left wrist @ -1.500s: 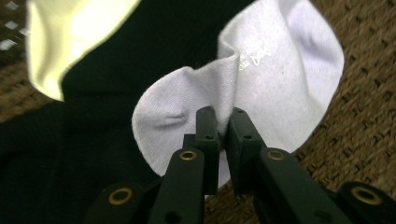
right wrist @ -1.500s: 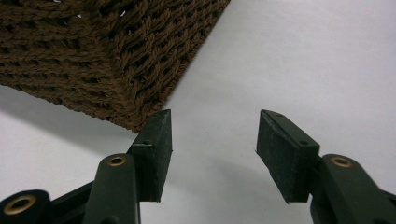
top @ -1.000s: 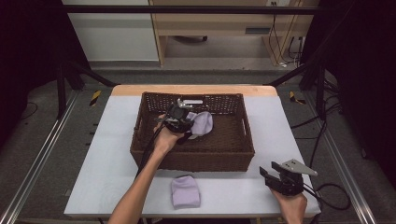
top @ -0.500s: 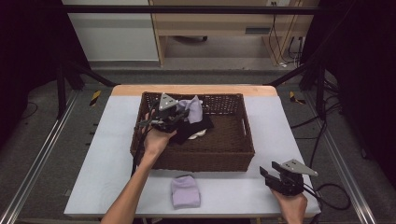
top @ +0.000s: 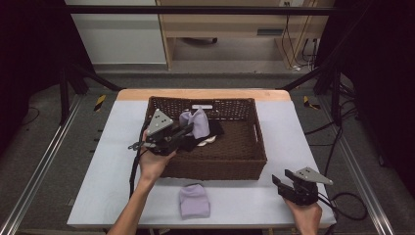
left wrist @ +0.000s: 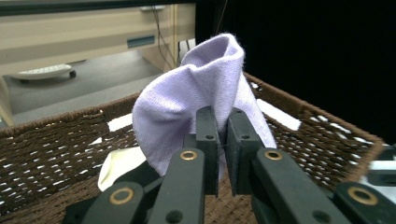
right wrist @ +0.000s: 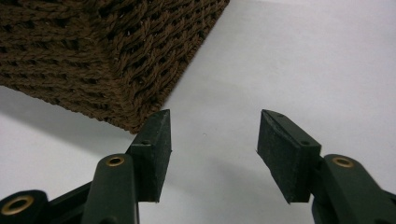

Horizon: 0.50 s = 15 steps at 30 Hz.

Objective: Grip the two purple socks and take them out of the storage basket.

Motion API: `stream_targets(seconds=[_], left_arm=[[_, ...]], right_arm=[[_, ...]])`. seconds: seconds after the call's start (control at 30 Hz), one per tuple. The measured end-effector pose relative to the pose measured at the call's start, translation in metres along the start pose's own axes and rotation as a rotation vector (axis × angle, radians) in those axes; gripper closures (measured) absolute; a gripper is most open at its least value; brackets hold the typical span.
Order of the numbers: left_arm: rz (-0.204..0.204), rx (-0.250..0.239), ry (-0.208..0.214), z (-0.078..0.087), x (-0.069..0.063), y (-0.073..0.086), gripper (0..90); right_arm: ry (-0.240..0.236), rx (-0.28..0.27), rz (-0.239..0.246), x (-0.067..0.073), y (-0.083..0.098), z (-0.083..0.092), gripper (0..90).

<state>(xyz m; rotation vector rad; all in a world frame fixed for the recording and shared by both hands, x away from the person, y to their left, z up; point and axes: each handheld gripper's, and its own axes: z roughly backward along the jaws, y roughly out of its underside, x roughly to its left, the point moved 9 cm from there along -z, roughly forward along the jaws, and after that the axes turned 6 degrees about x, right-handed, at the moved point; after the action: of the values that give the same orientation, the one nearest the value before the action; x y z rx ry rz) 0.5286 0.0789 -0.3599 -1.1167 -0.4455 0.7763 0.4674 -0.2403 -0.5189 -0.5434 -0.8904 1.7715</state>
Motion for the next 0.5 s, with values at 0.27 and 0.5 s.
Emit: stream_targets(seconds=[0.27, 0.5], left_arm=[[0.008, -0.027, -0.009, 0.021, -0.006, 0.014, 83.9], [0.000, -0.055, 0.012, 0.039, -0.017, 0.022, 83.9]], right_arm=[[0.000, -0.003, -0.002, 0.000, 0.000, 0.000, 44.5], [0.001, -0.003, -0.003, 0.000, 0.000, 0.000, 44.6]])
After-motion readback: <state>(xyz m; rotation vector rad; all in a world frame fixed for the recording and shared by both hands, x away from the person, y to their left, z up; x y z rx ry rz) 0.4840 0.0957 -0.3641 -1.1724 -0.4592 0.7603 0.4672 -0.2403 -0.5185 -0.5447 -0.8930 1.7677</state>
